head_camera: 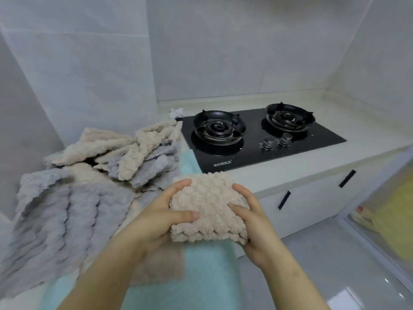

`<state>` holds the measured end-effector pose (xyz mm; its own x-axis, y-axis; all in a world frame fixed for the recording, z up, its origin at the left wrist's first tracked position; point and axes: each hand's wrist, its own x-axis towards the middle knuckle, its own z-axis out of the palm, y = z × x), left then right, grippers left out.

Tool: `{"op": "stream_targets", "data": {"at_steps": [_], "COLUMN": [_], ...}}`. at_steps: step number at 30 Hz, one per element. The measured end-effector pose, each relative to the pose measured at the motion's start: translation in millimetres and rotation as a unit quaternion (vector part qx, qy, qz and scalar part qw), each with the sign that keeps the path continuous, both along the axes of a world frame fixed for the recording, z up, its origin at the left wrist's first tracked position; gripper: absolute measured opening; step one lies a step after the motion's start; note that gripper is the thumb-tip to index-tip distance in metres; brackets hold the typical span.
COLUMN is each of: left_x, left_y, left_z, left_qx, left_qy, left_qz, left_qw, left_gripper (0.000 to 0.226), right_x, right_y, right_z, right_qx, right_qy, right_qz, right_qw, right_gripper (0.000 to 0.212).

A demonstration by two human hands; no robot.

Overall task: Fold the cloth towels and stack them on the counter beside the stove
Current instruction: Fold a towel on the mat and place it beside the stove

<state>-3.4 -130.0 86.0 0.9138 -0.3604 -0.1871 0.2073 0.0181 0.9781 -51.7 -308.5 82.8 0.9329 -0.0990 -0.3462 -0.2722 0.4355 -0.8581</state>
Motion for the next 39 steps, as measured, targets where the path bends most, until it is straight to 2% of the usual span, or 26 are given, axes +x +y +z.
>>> {"op": "stream_targets", "data": {"at_steps": [5, 15, 21, 27, 39], "left_x": [12.4, 38.0, 66.8, 140.7, 338.1], "left_y": [-109.2, -367.8, -483.2, -579.1, -771.4], "left_z": [1.1, 3.2, 6.9, -7.6, -34.9], "left_qx": [-0.007, 0.005, 0.005, 0.022, 0.013], "left_qy": [0.072, 0.099, 0.101, 0.082, 0.094], "left_qz": [-0.054, -0.108, -0.11, -0.134, -0.176], "left_qw": [0.996, 0.989, 0.989, 0.987, 0.98], "left_gripper": [0.061, 0.063, 0.048, 0.049, 0.06], "right_x": [-8.8, 1.3, 27.8, 90.2, 278.7], "right_y": [-100.2, -350.8, -462.8, -558.7, -743.8], "right_z": [1.6, 0.5, 1.9, -7.7, -25.6], "right_qx": [-0.054, -0.13, -0.155, -0.171, -0.224], "right_qy": [0.026, 0.031, 0.03, 0.037, 0.047], "right_qz": [-0.062, -0.116, -0.125, -0.148, -0.168], "right_qw": [0.996, 0.984, 0.979, 0.973, 0.959], "right_gripper": [0.029, 0.026, 0.027, 0.026, 0.026]}}
